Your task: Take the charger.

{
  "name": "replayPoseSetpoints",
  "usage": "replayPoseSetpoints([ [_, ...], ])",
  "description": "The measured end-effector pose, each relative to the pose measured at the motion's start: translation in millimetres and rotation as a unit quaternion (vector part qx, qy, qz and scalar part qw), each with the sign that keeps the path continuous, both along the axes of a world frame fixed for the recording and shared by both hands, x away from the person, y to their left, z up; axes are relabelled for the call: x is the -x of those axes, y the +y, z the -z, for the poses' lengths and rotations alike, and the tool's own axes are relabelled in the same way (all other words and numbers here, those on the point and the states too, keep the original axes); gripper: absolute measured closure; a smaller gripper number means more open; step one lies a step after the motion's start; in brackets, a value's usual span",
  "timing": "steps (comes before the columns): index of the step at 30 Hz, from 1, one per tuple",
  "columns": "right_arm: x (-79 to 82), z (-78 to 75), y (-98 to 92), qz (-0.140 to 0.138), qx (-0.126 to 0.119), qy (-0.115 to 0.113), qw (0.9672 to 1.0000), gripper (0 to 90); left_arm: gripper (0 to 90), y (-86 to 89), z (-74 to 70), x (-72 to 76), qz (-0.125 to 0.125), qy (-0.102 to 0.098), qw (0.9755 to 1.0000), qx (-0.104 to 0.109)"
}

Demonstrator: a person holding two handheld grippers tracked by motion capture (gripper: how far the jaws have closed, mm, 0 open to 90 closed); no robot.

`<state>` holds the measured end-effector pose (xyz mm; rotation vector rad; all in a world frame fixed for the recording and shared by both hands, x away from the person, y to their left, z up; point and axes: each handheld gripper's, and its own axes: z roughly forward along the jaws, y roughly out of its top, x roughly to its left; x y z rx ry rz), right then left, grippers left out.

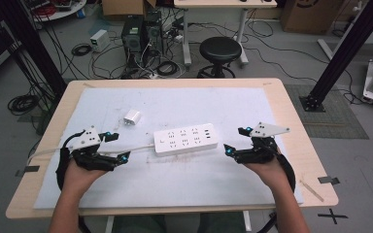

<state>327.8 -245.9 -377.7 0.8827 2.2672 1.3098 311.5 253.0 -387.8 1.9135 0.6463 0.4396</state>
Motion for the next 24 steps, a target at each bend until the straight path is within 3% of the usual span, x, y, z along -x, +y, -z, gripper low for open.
replayPoseSetpoints([
  [4, -0.7, -4.0, 0.9, -0.001, 0.001, 0.002, 1.0000, 18.1, 19.3, -1.4, -3.3, -8.3, -0.007, 0.008, 0.9999, 0.001],
  [7, -1.8, -5.8, 1.4, -0.002, 0.006, 0.005, 1.0000, 18.2, 19.3, -3.1, -7.9, -21.2, -0.021, 0.019, 0.9995, -0.011],
  [9, -3.9, -7.5, 1.3, -0.004, 0.008, 0.006, 0.9999, 18.2, 19.3, -4.6, -11.2, -32.3, -0.034, 0.021, 0.9991, -0.011],
  [10, -6.6, -9.3, 1.5, -0.005, 0.013, 0.006, 0.9999, 18.1, 19.3, -6.5, -13.9, -47.1, -0.049, 0.025, 0.9983, -0.022],
  [11, -6.6, -9.3, 1.5, -0.005, 0.013, 0.006, 0.9999, 18.1, 19.3, -6.5, -13.9, -47.1, -0.049, 0.025, 0.9983, -0.022],
  [12, -9.5, -11.2, 2.0, -0.006, 0.017, 0.005, 0.9998, 18.2, 19.3, -8.8, -15.1, -63.4, -0.061, 0.029, 0.9973, -0.029],
  [13, -9.5, -11.2, 2.0, -0.006, 0.017, 0.005, 0.9998, 18.2, 19.3, -8.8, -15.1, -63.4, -0.061, 0.029, 0.9973, -0.029],
  [14, -10.4, -12.9, 2.2, -0.001, 0.019, 0.002, 0.9998, 18.2, 19.3, -12.2, -14.6, -80.1, -0.074, 0.042, 0.9953, -0.046],
  [15, -10.4, -12.9, 2.2, -0.001, 0.019, 0.002, 0.9998, 18.2, 19.0, -12.2, -14.6, -80.1, -0.074, 0.042, 0.9953, -0.046],
  [17, -10.8, -13.0, 1.6, 0.001, 0.017, 0.001, 0.9999, 18.2, 19.0, -15.3, -14.1, -95.8, -0.083, 0.051, 0.9938, -0.053],
  [18, -11.0, -11.6, 0.7, 0.005, 0.019, 0.004, 0.9998, 18.2, 19.0, -18.0, -11.9, -110.2, -0.099, 0.054, 0.9918, -0.061],
  [19, -11.0, -11.6, 0.7, 0.005, 0.019, 0.004, 0.9998, 18.2, 19.0, -18.0, -11.9, -110.2, -0.099, 0.054, 0.9918, -0.061],
  [23, -9.6, -7.4, -2.3, 0.012, 0.016, 0.007, 0.9998, 18.2, 19.0, -22.3, 0.5, -138.4, -0.123, 0.085, 0.9852, -0.084],
  [24, -8.9, -5.1, -3.0, 0.015, 0.014, 0.004, 0.9998, 18.2, 19.0, -22.5, 4.0, -142.1, -0.126, 0.088, 0.9849, -0.080],
])
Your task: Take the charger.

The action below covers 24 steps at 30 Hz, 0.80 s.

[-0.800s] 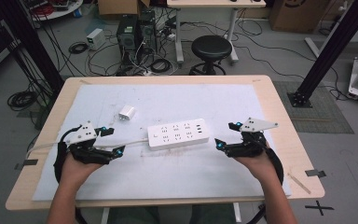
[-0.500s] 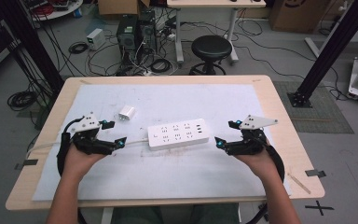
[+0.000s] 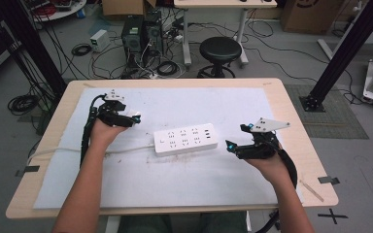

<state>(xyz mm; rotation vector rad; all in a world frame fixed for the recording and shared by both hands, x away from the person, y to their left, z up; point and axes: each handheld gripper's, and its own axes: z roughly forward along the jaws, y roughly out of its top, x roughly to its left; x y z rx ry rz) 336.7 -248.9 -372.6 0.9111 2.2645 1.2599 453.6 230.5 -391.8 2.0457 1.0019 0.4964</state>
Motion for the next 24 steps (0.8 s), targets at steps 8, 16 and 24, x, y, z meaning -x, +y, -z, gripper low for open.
replayPoseSetpoints([
  [8, 3.4, 6.1, -3.2, 0.008, 0.005, -0.001, 1.0000, 18.1, 19.0, 4.2, 39.5, -26.7, -0.052, 0.030, 0.9981, -0.014],
  [16, 3.1, 7.3, -1.7, 0.010, 0.005, 0.006, 0.9999, 18.2, 20.6, 4.8, 48.8, -31.8, -0.057, 0.036, 0.9976, -0.012],
  [24, 1.2, 7.9, 1.8, 0.006, 0.007, 0.006, 0.9999, 18.2, 30.8, 5.2, 52.4, -33.2, -0.056, 0.043, 0.9974, -0.011],
])
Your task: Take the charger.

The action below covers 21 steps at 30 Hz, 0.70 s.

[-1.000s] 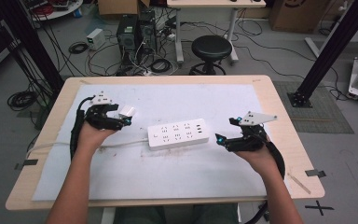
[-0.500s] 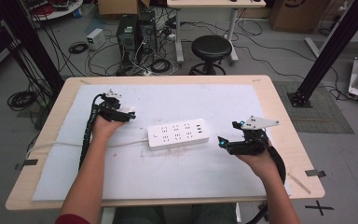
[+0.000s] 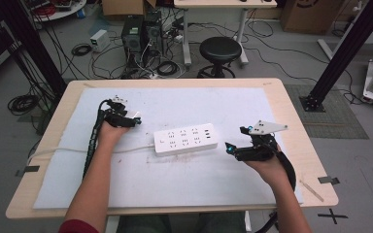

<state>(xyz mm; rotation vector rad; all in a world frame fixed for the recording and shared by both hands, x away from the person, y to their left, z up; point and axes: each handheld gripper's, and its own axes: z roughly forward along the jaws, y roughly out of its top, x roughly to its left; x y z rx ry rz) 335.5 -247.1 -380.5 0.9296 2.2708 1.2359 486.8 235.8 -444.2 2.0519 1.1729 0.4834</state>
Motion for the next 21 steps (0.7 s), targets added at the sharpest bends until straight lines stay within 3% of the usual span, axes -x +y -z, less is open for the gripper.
replayPoseSetpoints([
  [5, -0.6, 1.7, 0.8, -0.001, 0.002, -0.001, 1.0000, 18.2, 33.9, 0.1, 2.0, -0.5, 0.003, 0.004, 0.9999, -0.010],
  [9, 0.4, 1.1, -0.1, 0.003, 0.000, 0.003, 1.0000, 18.2, 42.3, 0.5, 0.6, 0.1, 0.002, 0.001, 0.9998, -0.017],
  [14, 1.0, 0.2, -1.5, 0.005, -0.001, 0.004, 1.0000, 18.2, 42.4, -0.5, -0.8, 1.0, 0.003, -0.002, 0.9996, -0.027],
  [20, 2.4, -5.8, -4.5, 0.001, -0.006, 0.006, 1.0000, 18.2, 42.5, -1.0, -23.3, 17.2, 0.030, -0.016, 0.9993, -0.015],
  [21, 3.5, -9.0, -4.7, -0.005, -0.011, 0.005, 0.9999, 18.2, 42.4, -1.4, -29.0, 22.5, 0.035, -0.023, 0.9991, -0.002],
])
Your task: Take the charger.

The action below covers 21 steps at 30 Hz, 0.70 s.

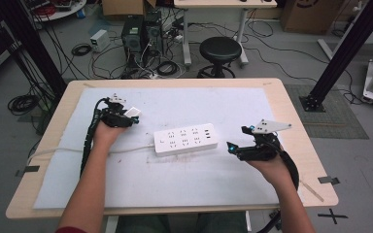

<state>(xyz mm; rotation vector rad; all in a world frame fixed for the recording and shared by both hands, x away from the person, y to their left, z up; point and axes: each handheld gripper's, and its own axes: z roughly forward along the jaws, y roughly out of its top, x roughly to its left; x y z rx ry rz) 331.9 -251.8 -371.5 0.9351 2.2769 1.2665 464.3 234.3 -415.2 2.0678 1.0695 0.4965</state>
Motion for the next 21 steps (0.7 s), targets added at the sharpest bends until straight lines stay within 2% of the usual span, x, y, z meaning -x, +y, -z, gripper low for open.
replayPoseSetpoints([
  [4, 1.2, -3.6, 1.8, -0.010, -0.001, 0.001, 0.9999, 18.2, 42.4, -2.9, -25.1, 29.3, 0.027, -0.029, 0.9990, 0.017],
  [5, 1.4, -4.4, 3.5, -0.017, -0.001, 0.003, 0.9999, 18.2, 42.4, -4.4, -37.0, 45.3, 0.042, -0.041, 0.9978, 0.028],
  [6, 1.4, -4.4, 3.5, -0.017, -0.001, 0.003, 0.9999, 18.2, 42.5, -4.4, -37.0, 45.3, 0.042, -0.041, 0.9978, 0.028],
  [8, 1.5, -4.9, 5.7, -0.024, -0.002, 0.007, 0.9997, 18.2, 42.4, -5.6, -47.7, 61.8, 0.058, -0.056, 0.9963, 0.029],
  [9, 2.1, -5.6, 7.9, -0.027, -0.003, 0.009, 0.9996, 18.2, 42.4, -7.8, -56.5, 77.6, 0.076, -0.063, 0.9948, 0.027],
  [10, 2.1, -5.6, 7.9, -0.027, -0.003, 0.009, 0.9996, 18.2, 42.4, -7.8, -56.5, 77.6, 0.076, -0.063, 0.9948, 0.027],
  [11, 2.6, -6.4, 10.0, -0.032, -0.003, 0.011, 0.9994, 18.2, 42.4, -9.7, -62.6, 93.1, 0.094, -0.073, 0.9924, 0.032],
  [12, 2.6, -6.4, 10.0, -0.032, -0.003, 0.011, 0.9994, 18.2, 42.4, -9.7, -62.6, 93.1, 0.094, -0.073, 0.9924, 0.032],
  [14, 3.2, -5.9, 12.3, -0.036, -0.004, 0.009, 0.9993, 18.2, 42.4, -12.8, -65.3, 108.7, 0.106, -0.081, 0.9900, 0.046],
  [17, 4.9, -2.5, 16.9, -0.040, -0.004, 0.015, 0.9991, 18.2, 42.4, -17.8, -65.4, 128.9, 0.136, -0.095, 0.9845, 0.056],
  [18, 6.7, -0.4, 19.4, -0.047, -0.004, 0.017, 0.9987, 18.2, 42.4, -20.5, -65.3, 138.0, 0.149, -0.101, 0.9819, 0.059],
  [19, 6.7, -0.4, 19.4, -0.047, -0.004, 0.017, 0.9987, 18.2, 42.4, -20.5, -65.3, 138.0, 0.149, -0.101, 0.9819, 0.059],
  [21, 8.0, 2.1, 21.1, -0.051, -0.003, 0.021, 0.9985, 18.2, 42.4, -21.8, -65.8, 145.5, 0.165, -0.102, 0.9794, 0.057],
])
